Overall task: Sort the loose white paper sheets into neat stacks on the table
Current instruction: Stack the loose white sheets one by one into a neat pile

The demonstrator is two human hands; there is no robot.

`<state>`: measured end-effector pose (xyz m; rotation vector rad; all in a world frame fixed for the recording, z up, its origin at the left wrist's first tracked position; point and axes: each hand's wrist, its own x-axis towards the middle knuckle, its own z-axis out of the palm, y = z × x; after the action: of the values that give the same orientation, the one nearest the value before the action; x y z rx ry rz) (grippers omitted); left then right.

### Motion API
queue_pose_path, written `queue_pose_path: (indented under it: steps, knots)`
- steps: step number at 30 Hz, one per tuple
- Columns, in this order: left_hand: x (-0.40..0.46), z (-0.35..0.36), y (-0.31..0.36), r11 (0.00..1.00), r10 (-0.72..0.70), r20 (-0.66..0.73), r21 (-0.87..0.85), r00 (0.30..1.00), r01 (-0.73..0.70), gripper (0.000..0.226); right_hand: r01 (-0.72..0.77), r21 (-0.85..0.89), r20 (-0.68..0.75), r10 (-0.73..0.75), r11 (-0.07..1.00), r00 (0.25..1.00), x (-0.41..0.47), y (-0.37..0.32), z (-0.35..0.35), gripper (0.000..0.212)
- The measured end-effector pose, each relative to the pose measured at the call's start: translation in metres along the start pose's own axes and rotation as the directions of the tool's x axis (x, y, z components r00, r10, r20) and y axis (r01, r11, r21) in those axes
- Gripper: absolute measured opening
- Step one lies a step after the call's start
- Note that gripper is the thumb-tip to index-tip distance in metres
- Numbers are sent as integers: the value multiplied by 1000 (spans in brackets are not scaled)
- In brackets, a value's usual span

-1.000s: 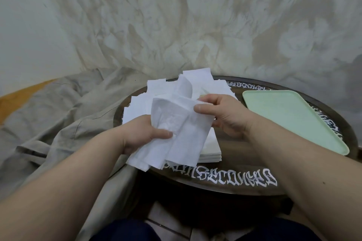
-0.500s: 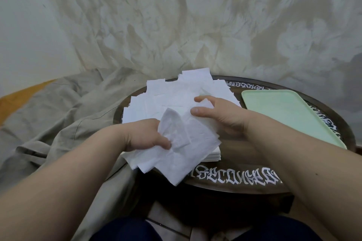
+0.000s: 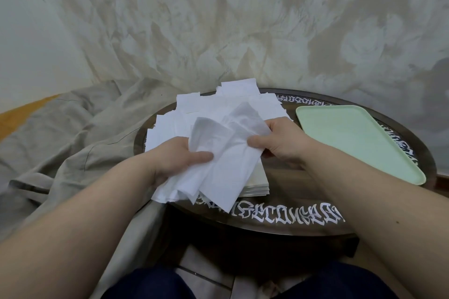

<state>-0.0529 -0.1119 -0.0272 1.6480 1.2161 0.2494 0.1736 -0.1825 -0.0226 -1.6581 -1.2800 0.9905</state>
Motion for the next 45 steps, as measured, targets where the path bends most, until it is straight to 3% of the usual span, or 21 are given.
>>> queue_pose_path:
  steps: [2, 5, 8, 10, 12, 15, 19, 21, 24, 27, 29, 34, 40, 43, 45]
  knots:
    - [1, -3, 0, 1000, 7, -49, -6, 999, -7, 59, -18, 26, -48, 20, 999, 999, -1, 2, -2, 14]
    - [5, -5, 0, 997, 55, -238, 63, 970, -41, 28, -23, 88, -110, 32, 996, 993, -2, 5, -3, 3]
    - [13, -6, -6, 989, 14, -491, -120, 871, -84, 15, -39, 325, -184, 104, 945, 977, 1, 7, -6, 10]
    - [18, -10, -15, 975, -34, -564, -202, 825, -97, 17, -55, 490, -186, 166, 870, 969, 2, 4, -8, 11]
    - [24, -12, -24, 967, -58, -559, -238, 827, -93, 18, -71, 623, -149, 208, 779, 967, 2, -1, -11, 11]
    - [27, -6, -26, 901, -126, -476, -422, 871, -101, 18, -101, 729, -44, 193, 677, 980, 0, -8, -8, 8]
    - [26, 4, -16, 716, -162, -343, -686, 925, -129, 29, -159, 660, -16, 226, 734, 974, 1, -8, 7, 9]
    - [24, 2, -12, 641, -136, -263, -758, 955, -118, 49, -167, 630, -35, 242, 758, 970, 1, -4, 11, 10]
    - [20, 2, -13, 711, -32, -172, -697, 985, -98, 67, -165, 589, -45, 235, 791, 971, 1, 1, 12, 9]
    - [21, 4, -16, 798, -24, -206, -593, 978, -106, 39, -179, 525, -54, 242, 832, 969, 1, 3, 10, 4]
    - [22, 1, -19, 781, -50, -227, -616, 973, -104, 29, -166, 531, -92, 251, 831, 964, 2, 4, 5, 10]
    - [26, -11, -29, 753, -175, -222, -658, 959, -15, 30, -65, 590, -187, 214, 804, 959, 1, 3, -9, 14]
    - [29, -11, -31, 802, -169, -399, -587, 901, -110, 25, -22, 619, -218, 199, 785, 955, 2, -3, -17, 11]
    - [29, -5, -29, 837, -153, -412, -537, 898, -104, 22, 22, 646, -162, 109, 763, 981, 5, -26, -13, 11]
    - [28, -1, -26, 834, -142, -370, -544, 918, -91, 19, 46, 747, -89, 31, 663, 996, 7, -48, -9, 8]
